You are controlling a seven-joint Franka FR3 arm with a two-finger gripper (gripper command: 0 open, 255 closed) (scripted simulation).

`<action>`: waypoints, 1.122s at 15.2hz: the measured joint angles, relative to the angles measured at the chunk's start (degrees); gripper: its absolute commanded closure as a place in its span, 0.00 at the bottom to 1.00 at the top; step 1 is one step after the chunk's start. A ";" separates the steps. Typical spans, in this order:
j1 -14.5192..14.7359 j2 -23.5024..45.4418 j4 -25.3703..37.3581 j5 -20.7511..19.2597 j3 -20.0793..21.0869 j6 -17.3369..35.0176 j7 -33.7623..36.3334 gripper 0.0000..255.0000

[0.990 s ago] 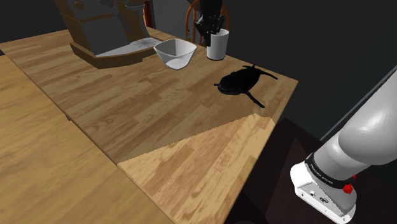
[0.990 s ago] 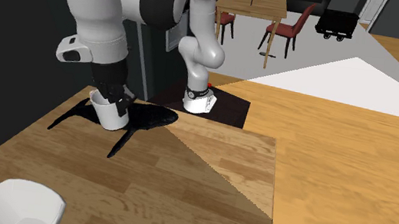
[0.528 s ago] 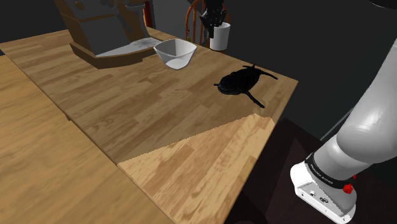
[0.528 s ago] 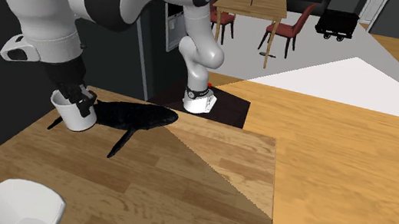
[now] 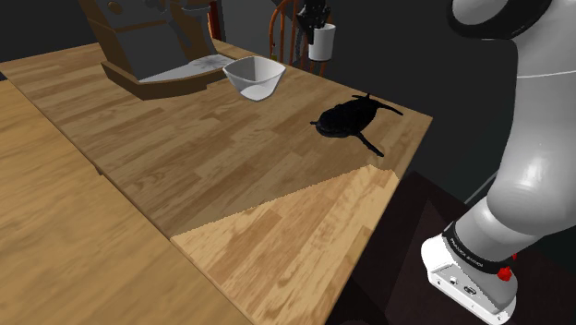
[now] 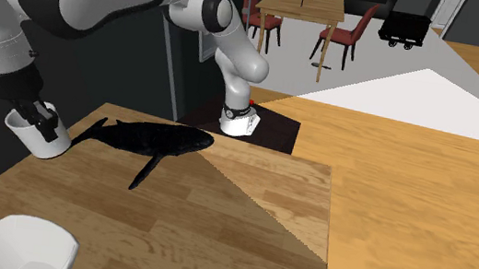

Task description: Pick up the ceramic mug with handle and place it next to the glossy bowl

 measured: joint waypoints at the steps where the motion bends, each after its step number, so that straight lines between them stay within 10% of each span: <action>1: 0.07 3.34 5.46 -0.41 -0.41 -2.04 -1.05 1.00; 17: -1.60 2.59 -7.44 -0.36 -0.46 9.98 -0.45 1.00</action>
